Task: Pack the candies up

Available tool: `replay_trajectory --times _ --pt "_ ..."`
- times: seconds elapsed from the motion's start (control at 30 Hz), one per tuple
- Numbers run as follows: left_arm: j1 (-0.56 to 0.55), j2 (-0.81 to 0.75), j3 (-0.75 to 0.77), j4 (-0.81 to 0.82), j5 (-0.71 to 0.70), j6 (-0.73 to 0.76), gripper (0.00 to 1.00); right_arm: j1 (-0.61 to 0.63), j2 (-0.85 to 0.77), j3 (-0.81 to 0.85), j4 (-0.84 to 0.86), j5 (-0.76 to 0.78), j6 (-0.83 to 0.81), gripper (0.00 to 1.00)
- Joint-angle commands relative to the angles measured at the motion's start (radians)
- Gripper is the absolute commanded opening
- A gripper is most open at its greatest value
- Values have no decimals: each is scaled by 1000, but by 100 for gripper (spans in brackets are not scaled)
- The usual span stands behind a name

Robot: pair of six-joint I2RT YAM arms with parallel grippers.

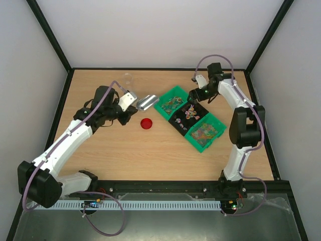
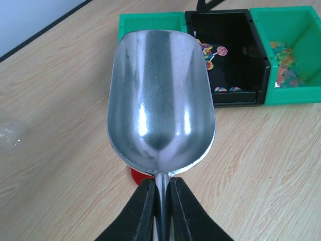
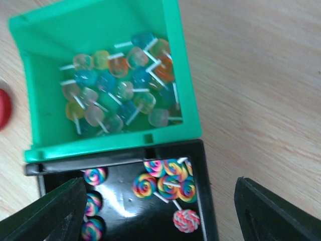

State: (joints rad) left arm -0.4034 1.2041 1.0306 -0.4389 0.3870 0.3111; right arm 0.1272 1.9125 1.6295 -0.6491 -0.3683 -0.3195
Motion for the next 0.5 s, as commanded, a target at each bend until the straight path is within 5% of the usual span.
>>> replay_trajectory --times 0.0,0.37,0.47 --pt "3 -30 -2 10 -10 1 2 -5 52 21 -85 95 -100 79" --pt "5 -32 39 -84 -12 32 2 12 76 -74 -47 61 -130 60" --pt "5 -33 34 -68 -104 10 2 37 53 -125 -21 55 -125 58"
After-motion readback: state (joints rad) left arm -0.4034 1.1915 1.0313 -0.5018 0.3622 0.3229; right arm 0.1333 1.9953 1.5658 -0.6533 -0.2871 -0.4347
